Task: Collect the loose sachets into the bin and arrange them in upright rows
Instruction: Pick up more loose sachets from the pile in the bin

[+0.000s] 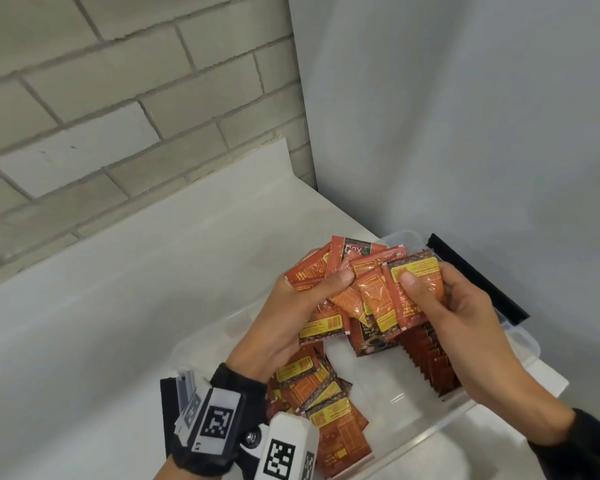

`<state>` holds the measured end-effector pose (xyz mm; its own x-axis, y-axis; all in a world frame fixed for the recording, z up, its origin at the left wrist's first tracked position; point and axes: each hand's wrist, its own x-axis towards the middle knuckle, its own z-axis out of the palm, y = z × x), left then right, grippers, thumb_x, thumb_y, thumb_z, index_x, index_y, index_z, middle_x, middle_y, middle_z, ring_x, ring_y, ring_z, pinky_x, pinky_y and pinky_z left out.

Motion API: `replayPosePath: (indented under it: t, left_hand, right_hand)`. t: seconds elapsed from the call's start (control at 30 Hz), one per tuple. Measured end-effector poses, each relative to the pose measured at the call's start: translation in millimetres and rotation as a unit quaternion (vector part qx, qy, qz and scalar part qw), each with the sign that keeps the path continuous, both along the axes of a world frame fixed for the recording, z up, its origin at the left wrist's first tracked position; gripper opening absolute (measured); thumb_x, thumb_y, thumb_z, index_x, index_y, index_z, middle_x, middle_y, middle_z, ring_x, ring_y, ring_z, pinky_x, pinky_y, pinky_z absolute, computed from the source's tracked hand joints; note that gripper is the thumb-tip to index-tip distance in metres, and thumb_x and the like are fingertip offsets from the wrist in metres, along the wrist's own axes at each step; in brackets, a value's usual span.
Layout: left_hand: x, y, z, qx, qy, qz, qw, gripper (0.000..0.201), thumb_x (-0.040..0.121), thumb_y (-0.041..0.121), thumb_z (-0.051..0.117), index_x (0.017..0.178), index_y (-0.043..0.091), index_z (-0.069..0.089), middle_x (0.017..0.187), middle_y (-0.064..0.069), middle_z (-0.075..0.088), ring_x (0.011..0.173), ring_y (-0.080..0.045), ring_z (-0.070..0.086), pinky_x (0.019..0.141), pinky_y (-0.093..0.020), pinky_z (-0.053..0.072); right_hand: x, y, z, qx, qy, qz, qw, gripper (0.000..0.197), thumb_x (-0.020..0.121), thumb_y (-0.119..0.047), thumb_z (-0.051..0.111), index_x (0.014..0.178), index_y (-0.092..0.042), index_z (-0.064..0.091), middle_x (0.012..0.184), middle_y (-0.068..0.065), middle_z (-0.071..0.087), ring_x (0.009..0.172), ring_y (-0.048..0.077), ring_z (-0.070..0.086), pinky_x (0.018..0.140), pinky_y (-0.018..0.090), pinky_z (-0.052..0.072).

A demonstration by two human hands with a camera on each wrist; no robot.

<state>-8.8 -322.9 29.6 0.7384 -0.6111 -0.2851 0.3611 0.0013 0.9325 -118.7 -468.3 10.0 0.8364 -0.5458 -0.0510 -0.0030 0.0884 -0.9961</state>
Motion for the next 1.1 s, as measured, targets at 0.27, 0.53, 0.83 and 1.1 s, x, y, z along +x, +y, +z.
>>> replayPosePath:
  t: [0.27,0.53,0.83,1.1]
  left_hand:
    - [-1.1,0.5,-1.4,0.008,-0.009,-0.004,1.000,0.038,0.067,0.029,0.072,0.102,0.014,0.068,0.093,-0.006,0.075,0.087,-0.021,0.072,0.070,-0.024,0.057]
    - [-1.0,-0.3,0.1,0.026,0.005,0.006,1.000,0.033,0.082,0.041,0.064,0.106,0.019,0.068,0.094,-0.006,0.075,0.086,-0.022,0.072,0.079,-0.033,0.057]
    - [-0.2,0.4,-1.6,0.024,0.015,-0.035,0.999,0.028,0.082,0.029,0.067,0.108,0.017,0.067,0.097,-0.010,0.074,0.076,-0.025,0.073,0.068,-0.031,0.060]
    - [-0.8,-2.9,-6.7,0.052,-0.009,-0.045,0.998,0.040,0.082,0.052,0.052,0.103,0.021,0.066,0.095,-0.008,0.075,0.086,-0.025,0.072,0.079,-0.032,0.058]
  right_hand:
    - [0.2,2.1,3.9,-0.011,0.024,0.038,0.999,0.025,0.080,-0.030,0.061,0.104,-0.024,0.067,0.086,-0.013,0.075,0.075,0.004,0.071,0.058,0.006,0.048]
    - [1.2,1.5,-0.1,0.004,0.032,0.062,0.998,0.030,0.082,-0.031,0.061,0.110,-0.023,0.065,0.094,-0.010,0.075,0.080,0.005,0.071,0.062,0.007,0.048]
    - [-0.4,-2.7,2.1,0.038,0.006,0.011,0.999,0.025,0.086,-0.031,0.057,0.107,-0.021,0.066,0.088,-0.004,0.076,0.078,0.008,0.072,0.059,0.007,0.048]
    - [-0.2,-2.5,2.2,0.090,-0.001,0.073,0.993,0.032,0.087,-0.028,0.056,0.116,-0.018,0.063,0.101,0.002,0.074,0.091,0.017,0.071,0.074,0.018,0.055]
